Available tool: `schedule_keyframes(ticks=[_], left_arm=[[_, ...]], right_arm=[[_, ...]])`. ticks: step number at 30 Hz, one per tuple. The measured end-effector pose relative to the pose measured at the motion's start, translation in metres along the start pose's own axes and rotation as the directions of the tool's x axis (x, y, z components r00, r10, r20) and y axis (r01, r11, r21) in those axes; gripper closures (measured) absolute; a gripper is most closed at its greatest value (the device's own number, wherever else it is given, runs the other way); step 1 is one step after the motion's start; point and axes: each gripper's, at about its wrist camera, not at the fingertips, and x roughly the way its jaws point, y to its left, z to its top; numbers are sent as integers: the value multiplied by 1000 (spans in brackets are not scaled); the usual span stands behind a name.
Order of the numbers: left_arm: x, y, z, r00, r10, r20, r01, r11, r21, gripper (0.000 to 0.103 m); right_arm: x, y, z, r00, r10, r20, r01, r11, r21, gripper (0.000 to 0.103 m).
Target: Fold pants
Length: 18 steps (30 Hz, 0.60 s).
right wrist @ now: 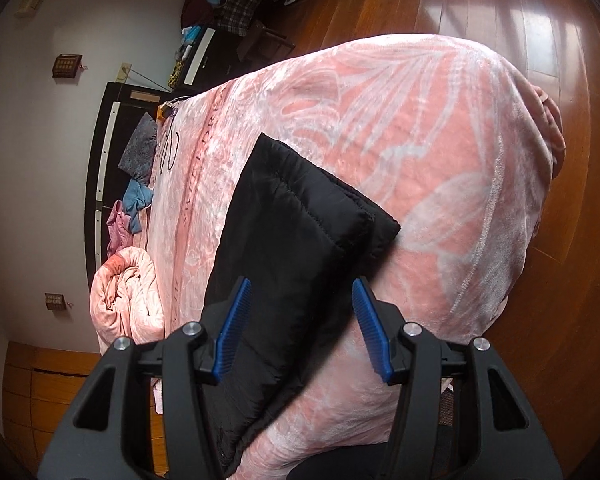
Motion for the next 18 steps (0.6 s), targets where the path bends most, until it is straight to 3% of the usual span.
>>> schedule_keyframes(ticks=[1,3,4,5,10,14,16,18], left_arm=[[0,-1,3,1000,11,0,-11,1000,-2,76],[-3,-1,9,999,36,6,-36,999,-5,76],[-5,-1,11,999,46,8,-46,999,-5,77],[-5,-1,15,999,52,6,-52,999,-4,77],[1,-3,16,998,67,-18,-66,997,28,77],[0,1,14,999,46,-10,-46,999,30,77],[-1,0,13,999,42,1,-42,998,49,77],[0,-1,12,999,37,6,-37,998,55,77]], right_arm=[[4,1,0,1000,1,2,-1,1000,1,52],[8,7,-1,1000,-10,4,11,1000,-19,73],[7,11,-2,1000,-26,11,27,999,-44,92],[6,14,-4,999,-38,18,39,997,-64,96],[7,1,-6,996,-91,19,92,993,-72,100],[3,-11,-3,996,-81,24,82,995,-51,103],[1,-15,-2,999,-48,11,48,999,-15,96],[-6,-17,0,998,-37,44,36,999,27,78]])
